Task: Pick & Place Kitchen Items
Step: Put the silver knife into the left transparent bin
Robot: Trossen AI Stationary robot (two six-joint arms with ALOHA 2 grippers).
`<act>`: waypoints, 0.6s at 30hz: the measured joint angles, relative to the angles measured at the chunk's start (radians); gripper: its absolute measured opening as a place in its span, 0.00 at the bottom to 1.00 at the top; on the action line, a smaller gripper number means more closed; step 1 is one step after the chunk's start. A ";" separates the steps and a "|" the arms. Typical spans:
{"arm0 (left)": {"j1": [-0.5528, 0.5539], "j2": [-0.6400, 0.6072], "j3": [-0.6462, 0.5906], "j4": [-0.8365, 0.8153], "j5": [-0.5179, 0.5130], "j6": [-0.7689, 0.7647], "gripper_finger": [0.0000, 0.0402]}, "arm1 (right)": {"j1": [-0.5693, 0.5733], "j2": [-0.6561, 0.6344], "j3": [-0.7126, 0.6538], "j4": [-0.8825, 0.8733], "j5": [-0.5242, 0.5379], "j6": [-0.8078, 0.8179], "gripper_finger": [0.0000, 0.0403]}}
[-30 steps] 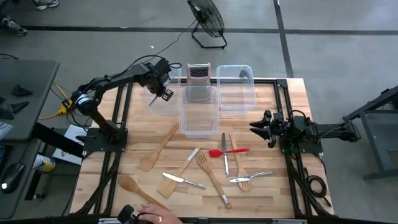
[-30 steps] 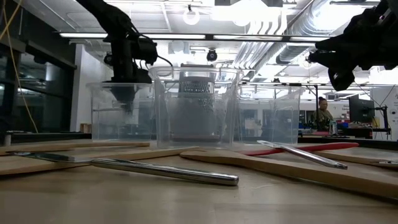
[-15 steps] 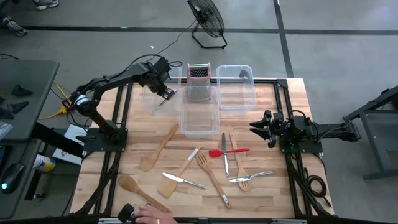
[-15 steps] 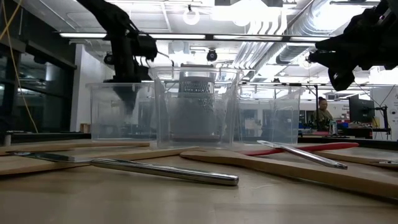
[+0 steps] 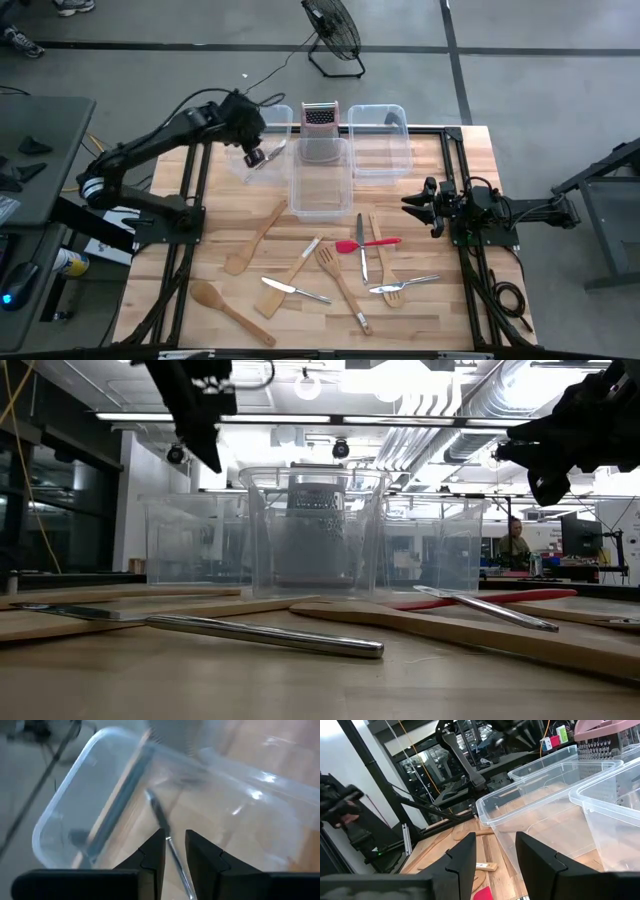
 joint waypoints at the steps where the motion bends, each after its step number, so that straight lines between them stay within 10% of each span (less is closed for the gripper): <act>1: -0.021 -0.011 0.000 0.000 0.000 0.023 0.18 | 0.000 0.000 0.000 0.000 0.000 0.000 0.32; 18: -0.341 -0.026 0.000 -0.027 0.101 0.035 0.49 | 0.000 0.000 0.000 0.000 0.000 0.000 0.32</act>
